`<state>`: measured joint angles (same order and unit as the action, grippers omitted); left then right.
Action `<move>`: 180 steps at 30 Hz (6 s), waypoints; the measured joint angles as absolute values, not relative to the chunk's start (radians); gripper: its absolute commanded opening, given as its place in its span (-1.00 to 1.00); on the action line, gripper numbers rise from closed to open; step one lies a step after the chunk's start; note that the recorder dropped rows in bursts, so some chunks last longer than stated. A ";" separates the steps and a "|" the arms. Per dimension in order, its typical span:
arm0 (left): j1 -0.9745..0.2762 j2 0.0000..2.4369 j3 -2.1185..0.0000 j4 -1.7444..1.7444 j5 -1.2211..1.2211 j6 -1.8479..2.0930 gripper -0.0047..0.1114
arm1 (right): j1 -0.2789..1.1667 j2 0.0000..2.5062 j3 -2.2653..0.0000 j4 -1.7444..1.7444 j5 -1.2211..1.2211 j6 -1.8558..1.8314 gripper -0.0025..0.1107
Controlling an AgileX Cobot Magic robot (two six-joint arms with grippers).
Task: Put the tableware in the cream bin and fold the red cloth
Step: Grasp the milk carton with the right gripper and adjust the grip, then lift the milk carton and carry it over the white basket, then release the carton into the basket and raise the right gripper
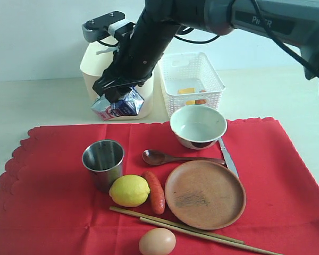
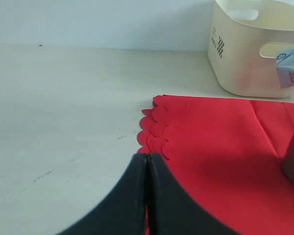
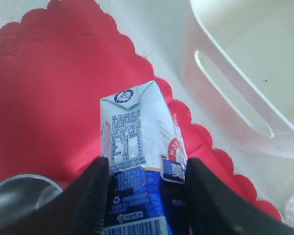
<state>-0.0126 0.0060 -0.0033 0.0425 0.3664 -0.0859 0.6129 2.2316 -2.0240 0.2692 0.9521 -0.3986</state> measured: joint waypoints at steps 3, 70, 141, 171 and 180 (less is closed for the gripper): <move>-0.013 0.006 -0.003 0.042 0.366 -0.086 -0.92 | 0.608 2.230 -2.024 0.269 0.979 -0.399 -0.96; -0.013 0.006 -0.003 0.042 0.366 -0.086 -0.92 | 0.543 2.391 -2.033 0.234 1.076 -0.604 0.37; -0.013 0.006 -0.003 0.042 0.366 -0.086 -0.92 | 0.178 2.388 -2.028 0.708 0.514 -0.711 -0.96; -0.013 0.006 -0.003 0.042 0.366 -0.086 -0.92 | 0.223 2.438 -2.028 0.606 0.520 -0.904 0.45; -0.013 0.006 -0.003 0.042 0.366 -0.086 -0.92 | 0.223 2.300 -2.028 0.476 0.646 -0.785 0.46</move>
<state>-0.0126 0.0060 -0.0033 0.0425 0.3664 -0.0859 0.2227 2.3002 -2.0284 0.4756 0.6463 -0.7850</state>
